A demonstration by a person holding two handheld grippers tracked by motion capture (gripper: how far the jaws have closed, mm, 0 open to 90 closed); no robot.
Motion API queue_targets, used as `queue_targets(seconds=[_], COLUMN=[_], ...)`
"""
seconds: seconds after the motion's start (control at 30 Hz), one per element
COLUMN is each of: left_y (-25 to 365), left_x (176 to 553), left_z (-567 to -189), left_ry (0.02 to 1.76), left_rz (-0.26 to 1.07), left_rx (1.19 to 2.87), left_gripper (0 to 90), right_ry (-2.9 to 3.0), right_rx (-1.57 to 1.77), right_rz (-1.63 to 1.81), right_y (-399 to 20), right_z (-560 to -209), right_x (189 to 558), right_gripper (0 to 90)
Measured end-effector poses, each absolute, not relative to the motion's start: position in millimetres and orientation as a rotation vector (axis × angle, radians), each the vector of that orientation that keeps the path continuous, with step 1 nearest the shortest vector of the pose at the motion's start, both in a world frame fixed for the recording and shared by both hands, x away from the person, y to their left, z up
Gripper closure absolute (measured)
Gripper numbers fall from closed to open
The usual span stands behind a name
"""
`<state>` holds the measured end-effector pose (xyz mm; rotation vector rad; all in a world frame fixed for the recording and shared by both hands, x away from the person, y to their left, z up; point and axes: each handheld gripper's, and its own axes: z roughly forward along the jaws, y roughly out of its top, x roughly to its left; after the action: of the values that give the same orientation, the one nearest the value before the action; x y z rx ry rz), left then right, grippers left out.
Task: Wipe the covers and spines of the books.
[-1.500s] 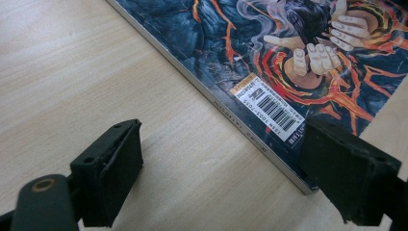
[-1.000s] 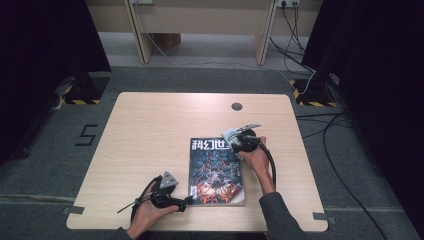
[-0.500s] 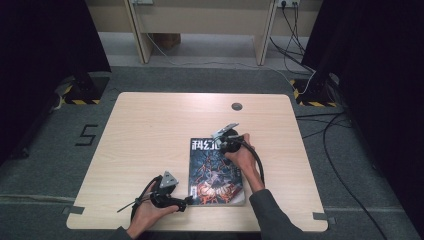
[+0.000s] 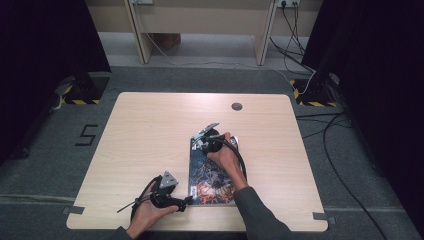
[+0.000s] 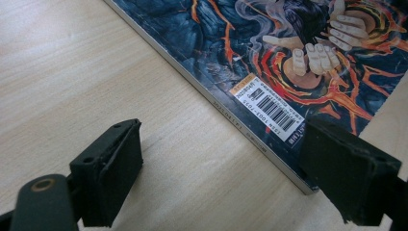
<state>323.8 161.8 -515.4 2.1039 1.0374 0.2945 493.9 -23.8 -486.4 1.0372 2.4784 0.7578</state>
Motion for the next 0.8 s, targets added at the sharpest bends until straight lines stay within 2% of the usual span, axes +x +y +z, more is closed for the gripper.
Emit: queue_targets(seconds=[0.23,0.37,0.8], left_y=[162.0,162.0,162.3], left_x=[323.5,323.3,323.2], left_z=[-515.3,-515.2,-515.4], left_ry=[1.039,1.041,1.038], left_rz=[0.295,0.296,0.296], left_rx=[2.105,2.105,2.105], left_gripper=[14.1,14.1,14.1], right_ry=[2.530,2.520,2.526], right_rx=[0.983,1.030,1.020], right_rz=[0.791,0.761,0.796], right_y=[-14.1,-13.2,-11.5], right_z=[-486.8,-485.6,-487.2], right_x=[483.5,491.1,489.3], right_gripper=[61.1,52.9,56.6])
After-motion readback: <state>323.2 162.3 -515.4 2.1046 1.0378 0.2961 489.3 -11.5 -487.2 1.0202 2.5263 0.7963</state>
